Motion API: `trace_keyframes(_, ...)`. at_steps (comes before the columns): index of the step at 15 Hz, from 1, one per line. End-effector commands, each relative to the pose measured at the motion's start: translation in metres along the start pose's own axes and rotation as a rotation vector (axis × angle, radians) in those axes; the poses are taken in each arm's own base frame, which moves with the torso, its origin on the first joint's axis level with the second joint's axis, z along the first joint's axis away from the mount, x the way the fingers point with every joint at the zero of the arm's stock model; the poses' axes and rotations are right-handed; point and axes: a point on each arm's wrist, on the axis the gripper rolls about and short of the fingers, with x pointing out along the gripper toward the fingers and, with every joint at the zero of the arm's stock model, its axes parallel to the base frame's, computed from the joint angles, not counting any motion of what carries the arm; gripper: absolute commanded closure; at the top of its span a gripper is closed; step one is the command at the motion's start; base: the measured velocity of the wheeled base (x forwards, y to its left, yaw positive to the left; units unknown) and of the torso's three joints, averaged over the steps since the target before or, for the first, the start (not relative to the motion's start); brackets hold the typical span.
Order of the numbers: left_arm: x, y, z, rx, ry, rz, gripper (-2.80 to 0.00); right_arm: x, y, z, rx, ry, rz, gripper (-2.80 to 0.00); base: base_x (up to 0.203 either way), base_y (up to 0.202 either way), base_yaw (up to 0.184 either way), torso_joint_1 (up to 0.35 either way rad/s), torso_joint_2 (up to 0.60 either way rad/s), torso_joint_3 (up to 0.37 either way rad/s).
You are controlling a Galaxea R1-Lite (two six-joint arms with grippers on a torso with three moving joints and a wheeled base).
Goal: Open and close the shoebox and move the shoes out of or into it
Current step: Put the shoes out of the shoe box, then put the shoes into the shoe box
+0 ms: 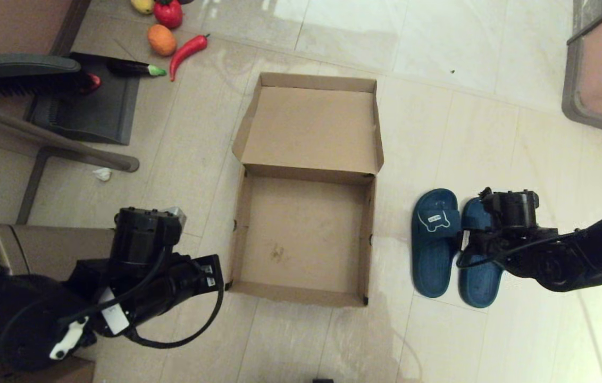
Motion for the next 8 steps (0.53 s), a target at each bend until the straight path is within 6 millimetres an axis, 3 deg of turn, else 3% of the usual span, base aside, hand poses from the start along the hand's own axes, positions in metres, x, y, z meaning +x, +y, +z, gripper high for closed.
trace_keyframes(1,0.005,-0.005,-0.005,0.012,0.018,-0.007,0.00,-0.020,-0.007,0.013,0.019,-0.043,0.006,-2.80,0.000,0.000,0.000,0.000,0.00,0.000)
trace_keyframes(6,0.004,-0.003,-0.010,0.015,0.033,0.001,0.00,-0.030,-0.023,0.015,0.034,-0.048,-0.020,-2.80,0.000,0.000,0.000,0.000,0.00,0.000)
trace_keyframes(8,0.002,-0.002,-0.010,0.013,0.032,0.000,0.00,-0.031,-0.024,0.006,0.030,-0.022,-0.019,-2.80,0.000,0.000,0.000,0.000,0.00,0.000)
